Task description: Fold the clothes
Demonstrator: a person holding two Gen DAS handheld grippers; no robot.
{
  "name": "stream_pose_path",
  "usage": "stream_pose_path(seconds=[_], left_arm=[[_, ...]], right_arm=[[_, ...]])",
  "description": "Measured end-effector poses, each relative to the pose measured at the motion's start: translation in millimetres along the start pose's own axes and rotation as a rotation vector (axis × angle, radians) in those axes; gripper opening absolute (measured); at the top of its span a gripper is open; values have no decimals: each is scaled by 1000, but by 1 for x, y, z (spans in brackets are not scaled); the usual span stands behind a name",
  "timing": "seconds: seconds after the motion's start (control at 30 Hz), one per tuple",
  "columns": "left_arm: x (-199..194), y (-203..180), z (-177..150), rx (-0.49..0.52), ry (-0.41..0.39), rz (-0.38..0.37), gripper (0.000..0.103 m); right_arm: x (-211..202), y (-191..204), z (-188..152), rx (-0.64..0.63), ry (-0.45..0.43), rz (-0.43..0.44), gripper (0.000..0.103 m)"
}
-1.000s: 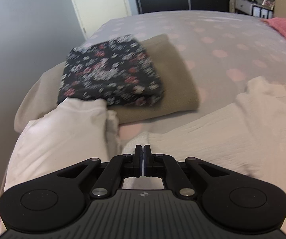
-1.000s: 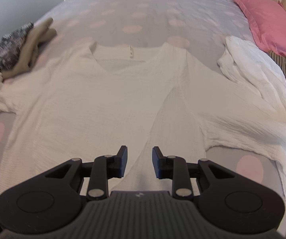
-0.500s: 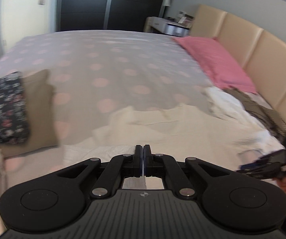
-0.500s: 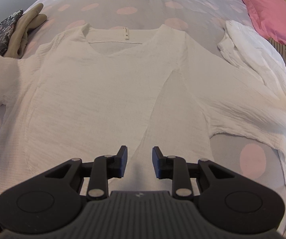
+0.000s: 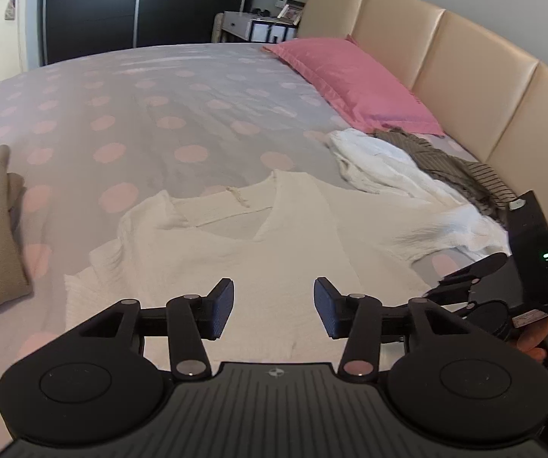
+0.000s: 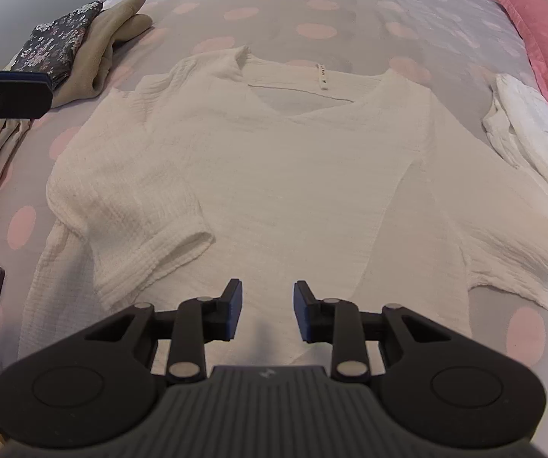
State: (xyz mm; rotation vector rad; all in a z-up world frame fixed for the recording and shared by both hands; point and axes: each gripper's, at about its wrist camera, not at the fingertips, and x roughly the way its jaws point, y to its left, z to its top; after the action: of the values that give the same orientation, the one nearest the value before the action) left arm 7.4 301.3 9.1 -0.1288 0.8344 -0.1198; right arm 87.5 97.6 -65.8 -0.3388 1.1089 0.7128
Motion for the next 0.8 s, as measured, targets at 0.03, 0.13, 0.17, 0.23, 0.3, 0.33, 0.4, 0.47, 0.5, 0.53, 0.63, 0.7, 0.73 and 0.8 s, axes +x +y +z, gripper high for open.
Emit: stream_pose_path(seconds=[0.03,0.13,0.17,0.23,0.3,0.33,0.4,0.47,0.5,0.53,0.63,0.7,0.73,0.8], left_arm=[[0,3,-3,-2,5,21,44],[5,14,-12,-18,36,84,44],[6,18,-16,-22,45,102,44],[7,27,-23,-29,63,135,44],[8,36,-31,-35,80,167,44],[9,41,-35,-38,89,183,44],[7,52,-41,-48,98,222,44],[4,66,-46,-68,105,270,44],[2,74,-49,-79,108,288,44],[0,81,-51,-93,111,302,44],[-5,102,-59,-131,124,343,44],[-6,115,-66,-152,141,367,44],[-7,120,-70,-163,151,377,44],[-7,131,-76,-184,169,394,44]], right_arm=[[1,1,1,2,-3,3,33],[4,3,4,29,-11,42,33],[5,4,5,39,-11,58,33],[10,6,7,64,-11,92,33],[17,9,10,92,-10,124,33],[21,9,12,113,-9,140,33],[31,10,15,169,3,179,35],[44,11,19,225,20,214,37],[51,13,21,246,27,220,37],[57,15,23,258,33,218,37],[76,21,29,262,46,195,38],[88,21,31,276,62,182,39],[94,21,31,289,73,180,39],[103,20,31,307,84,180,39]])
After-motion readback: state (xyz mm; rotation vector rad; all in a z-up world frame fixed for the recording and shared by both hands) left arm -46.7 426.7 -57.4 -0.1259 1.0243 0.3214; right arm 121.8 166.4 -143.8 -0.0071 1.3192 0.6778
